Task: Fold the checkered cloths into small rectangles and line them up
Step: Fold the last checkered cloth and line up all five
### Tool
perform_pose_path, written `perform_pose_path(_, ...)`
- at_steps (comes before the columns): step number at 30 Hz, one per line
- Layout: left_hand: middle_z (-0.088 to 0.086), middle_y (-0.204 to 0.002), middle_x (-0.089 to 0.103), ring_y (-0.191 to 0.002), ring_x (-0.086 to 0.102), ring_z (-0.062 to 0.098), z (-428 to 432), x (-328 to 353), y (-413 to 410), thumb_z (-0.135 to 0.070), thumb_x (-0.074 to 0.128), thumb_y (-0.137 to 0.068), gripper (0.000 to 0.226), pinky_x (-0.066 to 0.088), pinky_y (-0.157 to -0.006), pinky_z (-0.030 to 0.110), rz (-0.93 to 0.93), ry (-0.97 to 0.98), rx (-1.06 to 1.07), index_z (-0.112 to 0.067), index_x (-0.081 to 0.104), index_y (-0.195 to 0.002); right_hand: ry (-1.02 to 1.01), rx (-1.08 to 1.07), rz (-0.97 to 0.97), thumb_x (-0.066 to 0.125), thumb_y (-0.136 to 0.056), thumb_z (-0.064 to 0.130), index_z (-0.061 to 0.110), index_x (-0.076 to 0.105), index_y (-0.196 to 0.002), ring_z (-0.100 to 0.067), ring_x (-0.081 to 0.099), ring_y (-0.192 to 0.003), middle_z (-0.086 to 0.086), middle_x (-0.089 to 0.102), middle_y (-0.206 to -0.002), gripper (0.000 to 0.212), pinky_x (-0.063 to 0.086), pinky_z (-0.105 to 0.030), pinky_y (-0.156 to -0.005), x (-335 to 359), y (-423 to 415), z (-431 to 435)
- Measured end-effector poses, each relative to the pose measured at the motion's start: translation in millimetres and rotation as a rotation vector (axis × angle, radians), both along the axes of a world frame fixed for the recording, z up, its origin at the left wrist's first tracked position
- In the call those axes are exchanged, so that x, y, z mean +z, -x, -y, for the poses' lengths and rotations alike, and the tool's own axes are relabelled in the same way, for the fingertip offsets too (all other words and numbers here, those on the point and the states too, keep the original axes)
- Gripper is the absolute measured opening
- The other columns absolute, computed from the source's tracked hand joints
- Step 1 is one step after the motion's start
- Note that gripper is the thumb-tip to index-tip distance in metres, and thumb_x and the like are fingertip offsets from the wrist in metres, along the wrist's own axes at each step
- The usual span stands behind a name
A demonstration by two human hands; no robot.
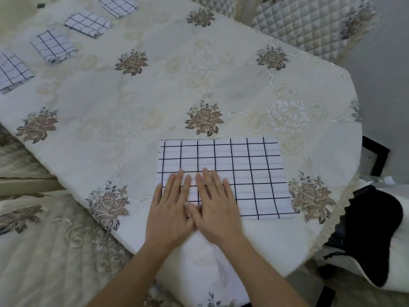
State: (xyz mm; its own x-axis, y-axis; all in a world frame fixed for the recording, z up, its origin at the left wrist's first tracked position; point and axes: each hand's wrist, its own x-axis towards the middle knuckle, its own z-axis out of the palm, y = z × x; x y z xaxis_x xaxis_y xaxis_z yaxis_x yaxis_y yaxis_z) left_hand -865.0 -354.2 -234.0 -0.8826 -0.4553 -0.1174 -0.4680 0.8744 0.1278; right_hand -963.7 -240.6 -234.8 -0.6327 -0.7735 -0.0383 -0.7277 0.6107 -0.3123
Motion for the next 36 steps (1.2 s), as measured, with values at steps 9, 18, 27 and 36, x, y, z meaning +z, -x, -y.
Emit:
perform_pose_path(9,0.001,-0.16,0.032,-0.147,0.03,0.022,4,12,4,-0.062,0.038,-0.092,0.07,0.027,-0.116,0.045,-0.035,0.043,0.027,-0.023,0.04,-0.15,-0.165,-0.155,-0.098,0.02,-0.099,0.066,0.019,0.009,-0.16,-0.019,0.002,-0.155,0.0,0.001,-0.168,0.077,0.018,-0.05,-0.122,-4,78,-106)
perform_pose_path(18,0.001,-0.167,0.004,-0.154,0.006,0.019,13,-1,95,-0.059,0.023,-0.099,0.07,0.017,-0.122,0.051,-0.062,0.011,-0.079,-0.024,0.016,-0.159,-0.177,-0.167,-0.1,0.02,-0.099,0.066,0.02,0.008,-0.16,-0.019,-0.001,-0.155,-0.001,-0.002,-0.168,0.078,0.015,-0.049,-0.123,-2,78,-105)
perform_pose_path(27,-0.007,-0.167,-0.002,-0.154,-0.002,0.014,67,2,78,-0.066,0.015,-0.097,0.067,0.006,-0.124,0.048,-0.011,-0.006,0.011,-0.038,0.005,-0.158,-0.15,-0.157,-0.089,0.024,-0.099,0.065,0.019,0.012,-0.16,-0.022,0.005,-0.155,-0.003,0.005,-0.168,0.077,0.016,-0.049,-0.123,-1,80,-105)
perform_pose_path(36,0.005,-0.141,0.055,-0.128,0.051,0.029,23,61,182,-0.03,0.064,-0.088,0.044,0.035,-0.111,0.054,-0.162,0.055,-0.639,-0.021,0.058,-0.131,-0.029,-0.427,-0.067,0.042,-0.093,0.047,0.016,0.051,-0.139,-0.032,0.05,-0.129,-0.009,0.052,-0.141,0.056,0.045,-0.051,-0.102,44,91,-115)
